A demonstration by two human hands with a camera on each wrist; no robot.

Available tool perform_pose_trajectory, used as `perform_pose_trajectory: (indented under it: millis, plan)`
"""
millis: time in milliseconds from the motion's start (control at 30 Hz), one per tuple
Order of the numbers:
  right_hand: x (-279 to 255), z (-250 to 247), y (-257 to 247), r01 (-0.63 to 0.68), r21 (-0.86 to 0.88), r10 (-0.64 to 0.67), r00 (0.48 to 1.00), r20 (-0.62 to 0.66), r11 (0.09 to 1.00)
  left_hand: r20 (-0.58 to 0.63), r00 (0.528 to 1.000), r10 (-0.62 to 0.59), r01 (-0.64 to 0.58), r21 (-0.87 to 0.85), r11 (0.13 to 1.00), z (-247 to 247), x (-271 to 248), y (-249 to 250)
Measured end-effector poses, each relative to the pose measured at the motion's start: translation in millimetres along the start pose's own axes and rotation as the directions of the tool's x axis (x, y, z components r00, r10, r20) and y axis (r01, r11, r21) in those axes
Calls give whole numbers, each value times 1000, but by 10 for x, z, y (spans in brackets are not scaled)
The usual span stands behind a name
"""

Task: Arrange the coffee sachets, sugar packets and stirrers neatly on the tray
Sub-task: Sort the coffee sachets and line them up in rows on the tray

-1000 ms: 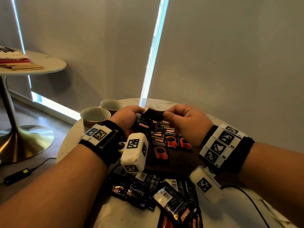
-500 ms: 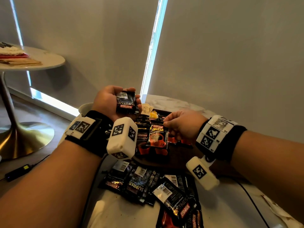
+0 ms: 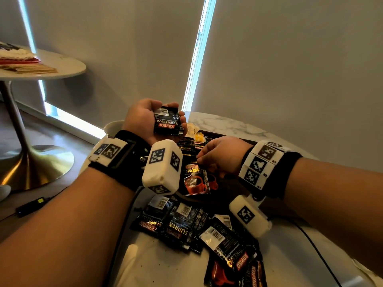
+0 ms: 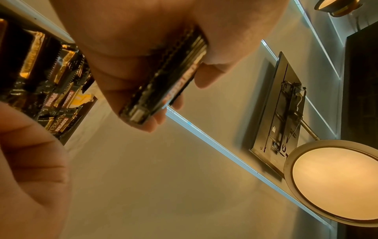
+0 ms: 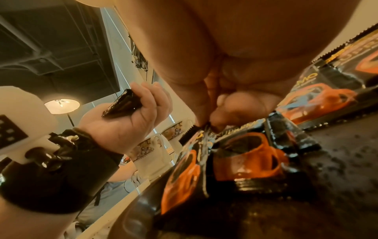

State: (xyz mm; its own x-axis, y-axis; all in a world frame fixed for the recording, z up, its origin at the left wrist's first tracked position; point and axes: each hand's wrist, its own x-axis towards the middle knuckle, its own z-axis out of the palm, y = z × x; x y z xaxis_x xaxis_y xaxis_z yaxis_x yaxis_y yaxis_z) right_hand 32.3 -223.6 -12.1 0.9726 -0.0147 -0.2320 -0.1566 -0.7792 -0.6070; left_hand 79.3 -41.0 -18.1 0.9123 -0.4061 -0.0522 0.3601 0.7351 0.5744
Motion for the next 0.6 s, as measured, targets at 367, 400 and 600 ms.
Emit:
perform_pose_trajectory:
  millis: [367,400,600]
  plan:
    - [100,-10,-25,-68,-30,70,996,62,997,-23,1000,21,-21,15,1000,13,-14,-47]
    - [122,-2,-13,-69,-29,70,997,28,997,-26,999,20,-19,18,1000,14,-13,-51]
    - [149,56,2,-78,10,78,997,-17,997,-27,1000,14,-14,20,1000,7,-6,-49]
